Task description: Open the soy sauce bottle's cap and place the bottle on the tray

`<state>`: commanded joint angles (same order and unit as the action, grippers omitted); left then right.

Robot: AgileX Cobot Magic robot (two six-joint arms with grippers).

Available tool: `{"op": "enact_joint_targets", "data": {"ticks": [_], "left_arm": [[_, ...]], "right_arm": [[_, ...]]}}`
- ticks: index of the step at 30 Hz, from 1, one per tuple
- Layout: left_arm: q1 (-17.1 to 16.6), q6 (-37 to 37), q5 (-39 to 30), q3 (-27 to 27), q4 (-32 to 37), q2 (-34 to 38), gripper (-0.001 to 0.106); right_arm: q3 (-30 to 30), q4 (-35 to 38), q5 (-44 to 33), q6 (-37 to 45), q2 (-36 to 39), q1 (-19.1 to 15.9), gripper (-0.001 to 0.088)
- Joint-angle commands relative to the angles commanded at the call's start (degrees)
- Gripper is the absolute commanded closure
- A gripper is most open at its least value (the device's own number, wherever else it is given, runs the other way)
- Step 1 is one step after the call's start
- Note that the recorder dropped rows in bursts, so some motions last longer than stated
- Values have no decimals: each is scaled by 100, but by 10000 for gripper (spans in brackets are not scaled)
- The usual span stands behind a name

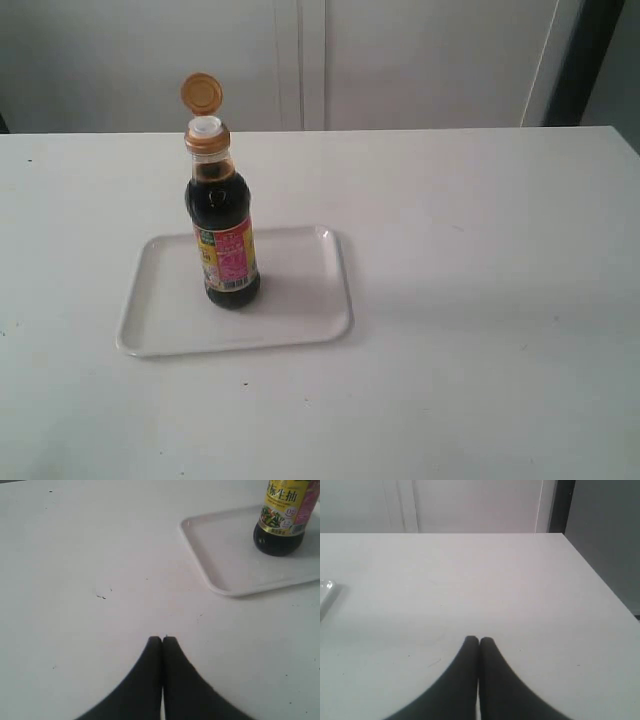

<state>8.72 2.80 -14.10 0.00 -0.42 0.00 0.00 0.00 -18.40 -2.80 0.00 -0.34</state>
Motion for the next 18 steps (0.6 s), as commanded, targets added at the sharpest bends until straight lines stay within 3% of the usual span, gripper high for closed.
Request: {"op": "enact_joint_targets", "data": {"ticks": [18], "left_arm": [[0, 0, 0, 0, 0, 0, 1053]], "right_arm": [[0, 0, -109, 0, 0, 0, 868]]}}
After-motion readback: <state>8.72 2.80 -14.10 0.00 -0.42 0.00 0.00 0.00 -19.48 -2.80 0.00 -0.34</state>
